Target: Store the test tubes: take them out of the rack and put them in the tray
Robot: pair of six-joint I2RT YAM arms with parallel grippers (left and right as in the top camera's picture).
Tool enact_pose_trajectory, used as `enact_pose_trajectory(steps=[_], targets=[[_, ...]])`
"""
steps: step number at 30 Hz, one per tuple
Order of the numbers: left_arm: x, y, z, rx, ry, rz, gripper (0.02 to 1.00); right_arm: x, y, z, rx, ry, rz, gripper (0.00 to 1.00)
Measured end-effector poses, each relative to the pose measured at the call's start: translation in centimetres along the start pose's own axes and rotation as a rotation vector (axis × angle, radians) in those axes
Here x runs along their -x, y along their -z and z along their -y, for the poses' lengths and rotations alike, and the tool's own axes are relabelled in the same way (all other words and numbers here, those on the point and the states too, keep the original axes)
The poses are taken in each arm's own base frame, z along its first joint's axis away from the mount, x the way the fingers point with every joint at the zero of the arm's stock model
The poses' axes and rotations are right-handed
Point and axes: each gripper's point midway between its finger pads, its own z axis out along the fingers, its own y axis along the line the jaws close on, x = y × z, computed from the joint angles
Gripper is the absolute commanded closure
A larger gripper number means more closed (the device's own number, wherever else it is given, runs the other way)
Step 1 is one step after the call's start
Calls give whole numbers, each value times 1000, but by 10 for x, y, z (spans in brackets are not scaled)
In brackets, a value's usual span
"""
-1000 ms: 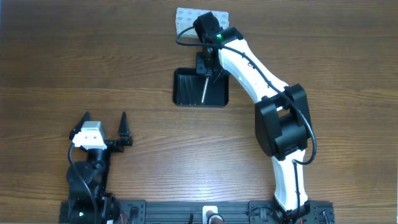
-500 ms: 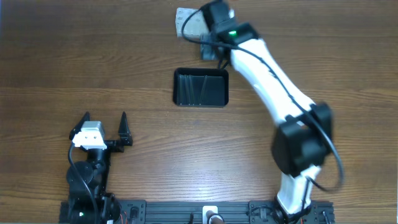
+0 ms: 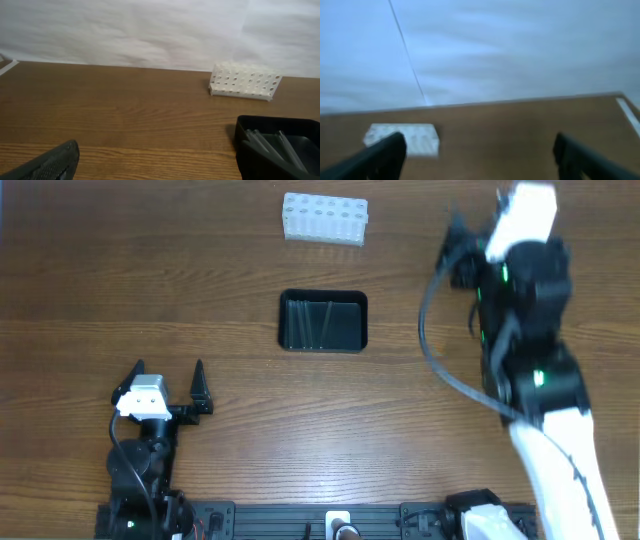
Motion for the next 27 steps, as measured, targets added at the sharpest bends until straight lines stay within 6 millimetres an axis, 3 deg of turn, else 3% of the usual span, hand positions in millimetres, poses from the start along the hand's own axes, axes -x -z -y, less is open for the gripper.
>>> enact_pose_trajectory(steps=[5,10,18,27], targets=[[0,0,0,0,0,0,18,-57,41,23,-20,12,45,9],[0,0,0,0,0,0,20,-92,68,38,-35,-2,134,9],[0,0,0,-2,0,0,18,-159,72,44,-37,-15,185,9],[0,0,0,-3,0,0,18,-206,67,41,-9,-14,204,9]])
